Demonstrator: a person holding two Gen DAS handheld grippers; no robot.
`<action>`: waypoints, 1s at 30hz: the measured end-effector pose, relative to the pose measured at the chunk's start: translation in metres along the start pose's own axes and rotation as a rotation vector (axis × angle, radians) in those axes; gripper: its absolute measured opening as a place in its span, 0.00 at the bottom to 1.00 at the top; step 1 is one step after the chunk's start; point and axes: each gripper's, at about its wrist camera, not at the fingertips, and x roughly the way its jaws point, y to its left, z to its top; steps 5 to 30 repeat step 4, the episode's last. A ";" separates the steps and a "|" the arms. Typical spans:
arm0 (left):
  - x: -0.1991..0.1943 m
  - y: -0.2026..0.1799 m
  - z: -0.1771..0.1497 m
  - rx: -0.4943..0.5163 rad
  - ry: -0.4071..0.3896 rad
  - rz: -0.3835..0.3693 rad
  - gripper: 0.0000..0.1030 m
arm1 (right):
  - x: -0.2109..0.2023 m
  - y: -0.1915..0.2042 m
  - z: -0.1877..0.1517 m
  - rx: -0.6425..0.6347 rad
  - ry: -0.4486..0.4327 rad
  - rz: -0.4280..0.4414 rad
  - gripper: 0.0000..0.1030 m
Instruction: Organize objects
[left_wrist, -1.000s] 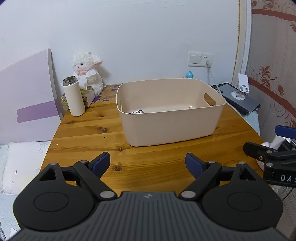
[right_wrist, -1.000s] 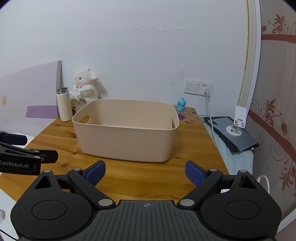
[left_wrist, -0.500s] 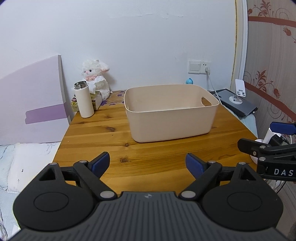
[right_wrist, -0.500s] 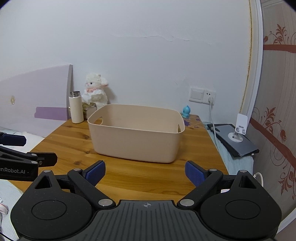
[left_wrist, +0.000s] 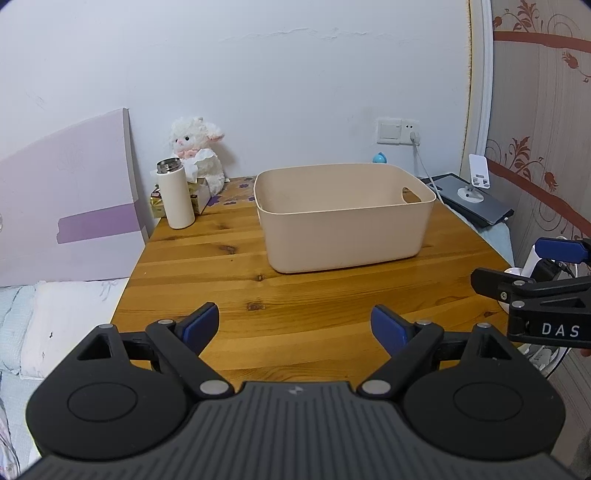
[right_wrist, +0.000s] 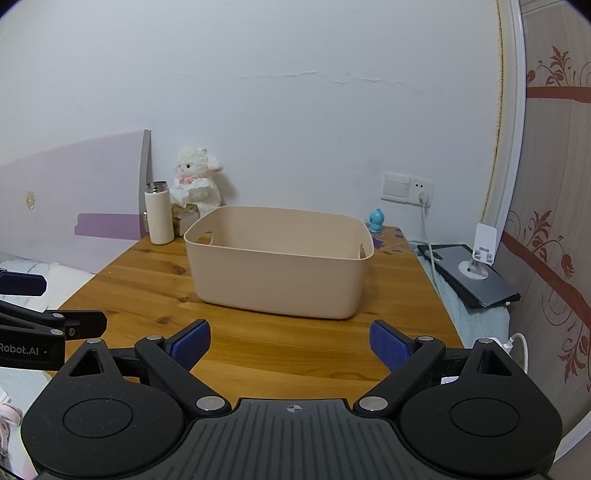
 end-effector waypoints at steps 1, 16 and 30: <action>0.000 0.001 0.000 -0.002 0.001 -0.002 0.87 | 0.000 0.002 0.000 -0.002 0.001 0.002 0.92; -0.001 0.004 -0.002 -0.005 -0.003 -0.008 0.87 | 0.001 0.006 0.002 -0.011 0.003 0.004 0.92; -0.001 0.004 -0.002 -0.005 -0.003 -0.008 0.87 | 0.001 0.006 0.002 -0.011 0.003 0.004 0.92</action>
